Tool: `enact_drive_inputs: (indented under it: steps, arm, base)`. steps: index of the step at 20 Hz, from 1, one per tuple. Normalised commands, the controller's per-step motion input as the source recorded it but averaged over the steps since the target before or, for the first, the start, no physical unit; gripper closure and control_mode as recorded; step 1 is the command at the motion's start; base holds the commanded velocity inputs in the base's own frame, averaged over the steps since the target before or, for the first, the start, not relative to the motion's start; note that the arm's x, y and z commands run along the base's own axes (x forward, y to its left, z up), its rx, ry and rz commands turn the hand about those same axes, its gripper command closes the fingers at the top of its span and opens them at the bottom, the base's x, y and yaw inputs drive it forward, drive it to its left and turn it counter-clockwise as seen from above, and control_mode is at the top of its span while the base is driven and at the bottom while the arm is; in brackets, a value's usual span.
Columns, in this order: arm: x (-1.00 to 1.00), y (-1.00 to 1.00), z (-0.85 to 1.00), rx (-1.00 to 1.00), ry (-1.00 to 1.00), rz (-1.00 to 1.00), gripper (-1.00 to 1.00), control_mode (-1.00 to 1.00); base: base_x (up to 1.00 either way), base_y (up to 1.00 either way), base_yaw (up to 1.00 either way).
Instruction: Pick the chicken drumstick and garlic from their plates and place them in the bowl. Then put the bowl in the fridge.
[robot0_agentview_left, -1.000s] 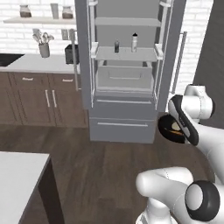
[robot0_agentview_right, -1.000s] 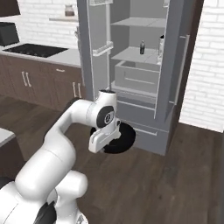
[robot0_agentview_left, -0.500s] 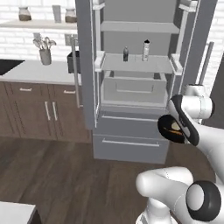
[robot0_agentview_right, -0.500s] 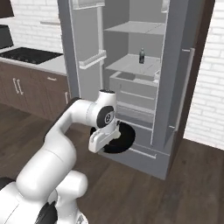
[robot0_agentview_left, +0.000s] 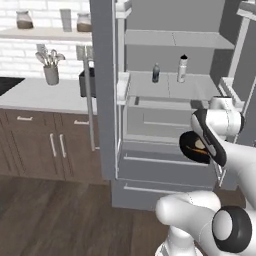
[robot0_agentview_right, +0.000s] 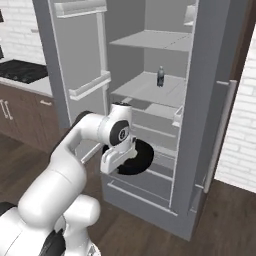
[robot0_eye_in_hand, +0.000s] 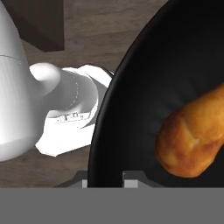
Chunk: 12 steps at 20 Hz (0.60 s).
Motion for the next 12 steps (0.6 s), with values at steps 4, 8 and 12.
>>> enact_drive_inputs:
  steps: [4, 8, 12]
  arm:
    - [0.00, 0.00, 0.00, 0.00, 0.00, 0.00, 1.00, 1.00]
    - [0.00, 0.00, 0.00, 0.00, 0.00, 0.00, 1.00, 1.00]
    - [0.00, 0.00, 0.00, 0.00, 0.00, 0.00, 1.00, 1.00]
  base:
    - [0.45, -0.11, -0.07]
    - [0.33, 0.17, -0.04]
    - [0.42, 0.27, -0.17]
